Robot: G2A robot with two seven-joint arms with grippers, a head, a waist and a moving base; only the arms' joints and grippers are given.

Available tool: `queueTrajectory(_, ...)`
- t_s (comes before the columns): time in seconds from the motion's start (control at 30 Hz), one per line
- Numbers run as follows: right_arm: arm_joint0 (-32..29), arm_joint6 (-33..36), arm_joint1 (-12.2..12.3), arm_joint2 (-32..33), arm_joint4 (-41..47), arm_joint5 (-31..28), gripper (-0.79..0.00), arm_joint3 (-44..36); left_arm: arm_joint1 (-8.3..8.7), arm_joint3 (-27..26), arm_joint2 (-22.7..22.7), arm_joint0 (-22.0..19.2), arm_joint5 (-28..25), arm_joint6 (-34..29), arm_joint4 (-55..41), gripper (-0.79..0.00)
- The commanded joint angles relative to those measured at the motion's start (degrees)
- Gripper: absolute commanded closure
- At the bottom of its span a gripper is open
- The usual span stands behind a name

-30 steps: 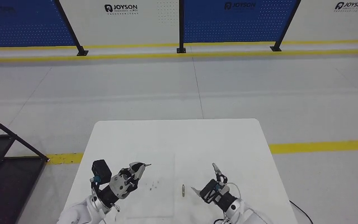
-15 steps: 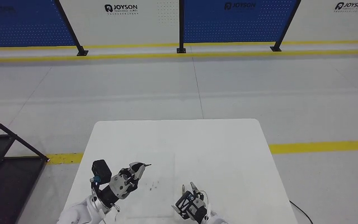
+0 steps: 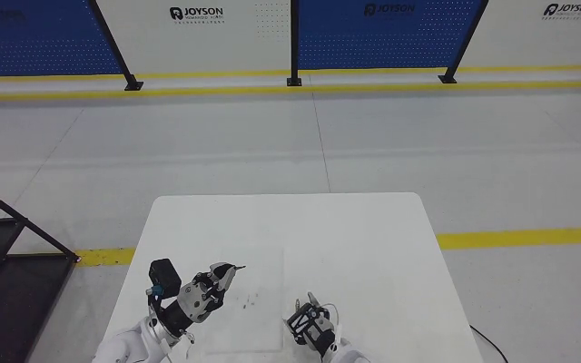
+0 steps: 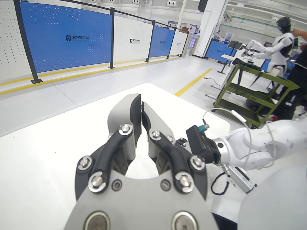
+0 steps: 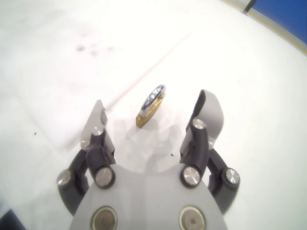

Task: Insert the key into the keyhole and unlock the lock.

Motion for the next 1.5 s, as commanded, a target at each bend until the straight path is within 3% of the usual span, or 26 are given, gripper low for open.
queueTrajectory(0.0, 0.11, 0.0, -0.05, -0.04, 0.28, 0.08, -0.292, 0.26, 0.0, 0.0, 0.0, 0.0, 0.0, 0.0, 0.0, 0.0)
queueTrajectory(0.23, 0.49, 0.22, -0.1, -0.31, 0.55, -0.82, -0.237, 0.97, 0.0, 0.0, 0.0, 0.0, 0.0, 0.0, 0.0, 0.0)
queueTrajectory(0.47, 0.94, 0.18, -0.2, -0.64, 0.64, -0.98, 0.0, 1.45, 0.0, 0.0, 0.0, 0.0, 0.0, 0.0, 0.0, 0.0)
queueTrajectory(0.67, 0.6, -1.43, -0.09, -0.46, 0.47, -0.91, 0.0, 0.58, 0.0, 0.0, 0.0, 0.0, 0.0, 0.0, 0.0, 0.0)
queueTrajectory(0.93, -2.93, -11.96, 0.93, 2.03, 2.05, -2.68, 0.0, -3.84, 0.0, 0.0, 0.0, 0.0, 0.0, 0.0, 0.0, 0.0)
queueTrajectory(1.47, -10.09, -35.25, 4.2, 10.29, 6.4, -18.16, 0.0, -11.64, 0.0, 0.0, 0.0, 0.0, 0.0, 0.0, 0.0, 0.0)
